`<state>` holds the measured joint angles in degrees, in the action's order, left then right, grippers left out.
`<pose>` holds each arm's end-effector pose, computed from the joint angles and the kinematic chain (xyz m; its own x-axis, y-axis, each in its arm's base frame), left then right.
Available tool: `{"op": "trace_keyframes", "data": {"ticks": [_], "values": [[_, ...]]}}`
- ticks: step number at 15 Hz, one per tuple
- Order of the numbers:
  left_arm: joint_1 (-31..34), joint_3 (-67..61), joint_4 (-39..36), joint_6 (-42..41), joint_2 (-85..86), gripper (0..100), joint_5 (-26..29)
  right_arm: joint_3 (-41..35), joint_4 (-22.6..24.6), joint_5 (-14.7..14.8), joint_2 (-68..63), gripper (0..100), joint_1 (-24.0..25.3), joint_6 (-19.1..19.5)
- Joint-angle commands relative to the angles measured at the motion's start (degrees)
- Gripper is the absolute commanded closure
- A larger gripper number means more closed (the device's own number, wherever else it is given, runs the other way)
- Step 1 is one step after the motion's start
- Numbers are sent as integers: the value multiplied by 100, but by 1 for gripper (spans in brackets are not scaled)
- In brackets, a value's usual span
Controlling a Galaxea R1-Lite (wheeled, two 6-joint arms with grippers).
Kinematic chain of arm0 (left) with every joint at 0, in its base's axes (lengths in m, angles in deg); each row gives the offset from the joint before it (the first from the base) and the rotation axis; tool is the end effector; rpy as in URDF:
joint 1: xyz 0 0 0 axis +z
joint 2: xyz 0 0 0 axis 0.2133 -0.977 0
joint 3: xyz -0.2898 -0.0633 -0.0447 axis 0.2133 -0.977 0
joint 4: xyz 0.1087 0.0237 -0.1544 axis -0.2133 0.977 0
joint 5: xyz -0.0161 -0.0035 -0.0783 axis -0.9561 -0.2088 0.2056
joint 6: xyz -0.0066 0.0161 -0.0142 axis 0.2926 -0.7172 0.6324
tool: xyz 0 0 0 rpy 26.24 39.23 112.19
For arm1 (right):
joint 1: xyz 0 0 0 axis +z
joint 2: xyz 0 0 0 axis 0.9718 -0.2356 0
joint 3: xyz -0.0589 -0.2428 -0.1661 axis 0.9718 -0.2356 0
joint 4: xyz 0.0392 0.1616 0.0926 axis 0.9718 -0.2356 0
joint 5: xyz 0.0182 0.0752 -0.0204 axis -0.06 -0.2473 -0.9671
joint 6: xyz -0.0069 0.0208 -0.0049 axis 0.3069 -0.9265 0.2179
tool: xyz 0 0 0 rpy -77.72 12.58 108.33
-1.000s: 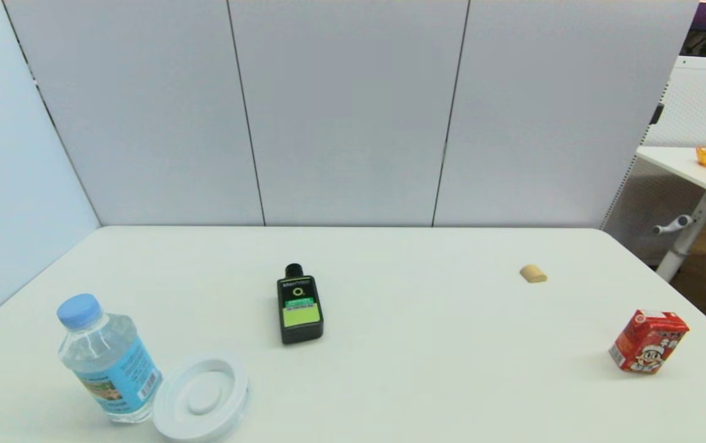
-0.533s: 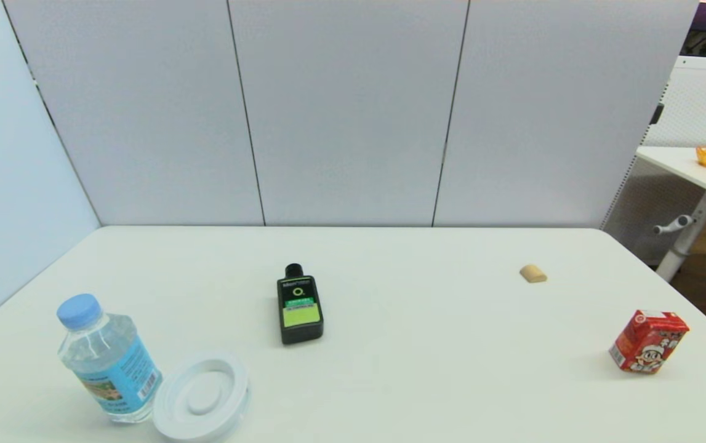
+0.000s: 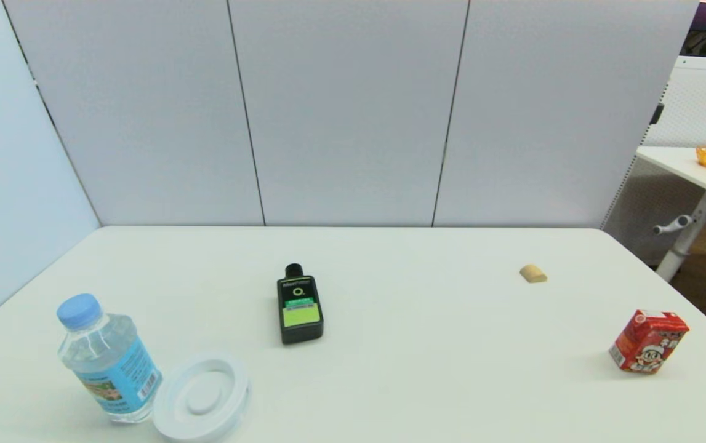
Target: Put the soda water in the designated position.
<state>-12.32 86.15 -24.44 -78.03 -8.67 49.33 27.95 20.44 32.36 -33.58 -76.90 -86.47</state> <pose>-0.0227 0.0001 0.0757 1.0000 0.0070 0.0010 -0.0070 0.9998 -0.0196 -0.0230 -0.0002 0.0757 0.9995 -0.0313 0.0012 0.0312 0.9994 0.0176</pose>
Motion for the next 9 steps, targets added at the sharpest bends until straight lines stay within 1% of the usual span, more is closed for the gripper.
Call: {"op": "trace_keyframes", "data": {"ticks": [1, 9], "values": [[0, 0, -2, 2, 1, 0, -2, 1, 5, 6, -5, 0, 0, 5], [0, 0, -2, 2, 1, 0, -2, 1, -4, 6, 4, 0, 0, -39]]}}
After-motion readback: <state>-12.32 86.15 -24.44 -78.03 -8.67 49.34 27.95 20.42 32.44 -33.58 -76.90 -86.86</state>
